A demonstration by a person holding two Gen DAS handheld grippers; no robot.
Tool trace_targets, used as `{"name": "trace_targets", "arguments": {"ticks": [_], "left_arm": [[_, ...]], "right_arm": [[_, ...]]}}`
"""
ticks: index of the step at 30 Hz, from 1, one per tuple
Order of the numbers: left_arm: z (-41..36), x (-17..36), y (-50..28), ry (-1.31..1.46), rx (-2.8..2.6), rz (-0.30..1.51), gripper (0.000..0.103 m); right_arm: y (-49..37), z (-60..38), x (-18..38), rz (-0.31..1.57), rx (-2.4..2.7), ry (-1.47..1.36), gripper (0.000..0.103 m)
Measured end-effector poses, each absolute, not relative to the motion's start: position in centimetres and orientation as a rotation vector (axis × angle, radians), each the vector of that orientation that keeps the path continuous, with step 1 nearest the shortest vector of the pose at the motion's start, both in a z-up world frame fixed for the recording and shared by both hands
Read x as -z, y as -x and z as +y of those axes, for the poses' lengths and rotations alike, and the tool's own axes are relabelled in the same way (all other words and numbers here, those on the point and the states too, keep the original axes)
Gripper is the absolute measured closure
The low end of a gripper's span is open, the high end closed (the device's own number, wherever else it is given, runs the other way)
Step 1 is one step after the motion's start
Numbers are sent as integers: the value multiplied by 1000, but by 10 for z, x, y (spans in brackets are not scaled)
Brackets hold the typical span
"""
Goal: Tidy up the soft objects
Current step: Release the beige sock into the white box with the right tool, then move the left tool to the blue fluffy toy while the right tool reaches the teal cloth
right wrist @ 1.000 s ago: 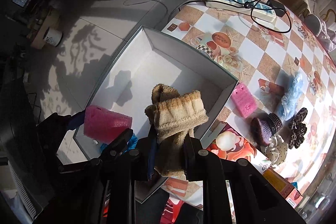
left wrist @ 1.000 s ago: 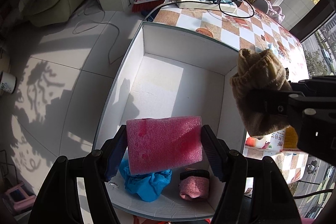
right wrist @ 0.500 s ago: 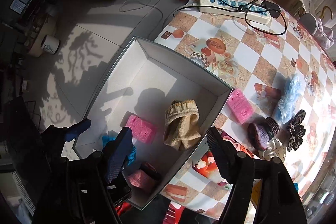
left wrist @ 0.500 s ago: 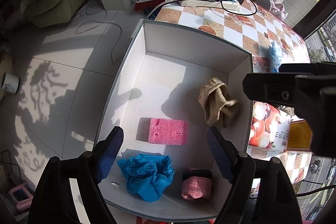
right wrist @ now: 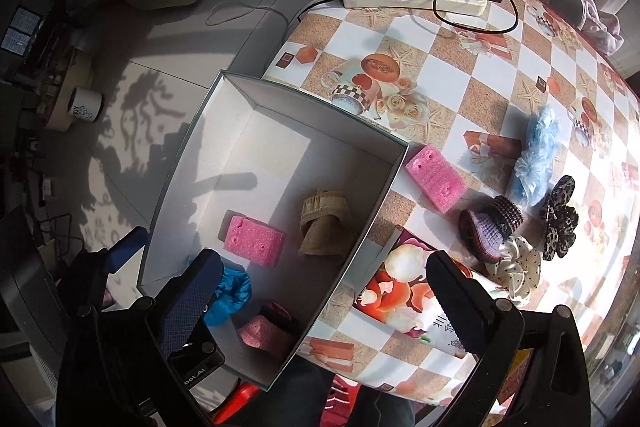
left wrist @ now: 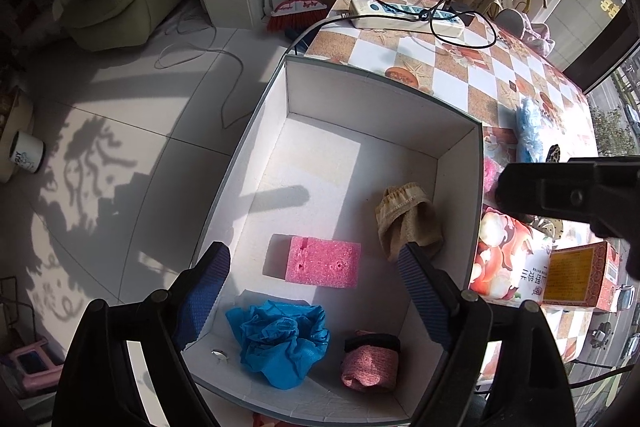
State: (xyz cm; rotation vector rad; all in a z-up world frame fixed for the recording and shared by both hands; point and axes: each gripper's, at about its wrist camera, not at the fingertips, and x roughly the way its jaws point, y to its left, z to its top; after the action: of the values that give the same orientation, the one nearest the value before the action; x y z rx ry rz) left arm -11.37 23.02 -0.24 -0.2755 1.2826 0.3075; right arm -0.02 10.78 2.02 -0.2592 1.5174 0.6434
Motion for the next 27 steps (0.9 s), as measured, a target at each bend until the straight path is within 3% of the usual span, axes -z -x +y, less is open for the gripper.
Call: {"name": "trace_targets", "arguments": {"ticks": [14,27], "left_arm": [[206,-12,98,256,-227,1264,14],[119,-25,30,137,1,1312,14]], "right_arm": [[-11,61,-43,1507,-615,143,0],[-45,-144,-67,1484,-290,-211,0]]}}
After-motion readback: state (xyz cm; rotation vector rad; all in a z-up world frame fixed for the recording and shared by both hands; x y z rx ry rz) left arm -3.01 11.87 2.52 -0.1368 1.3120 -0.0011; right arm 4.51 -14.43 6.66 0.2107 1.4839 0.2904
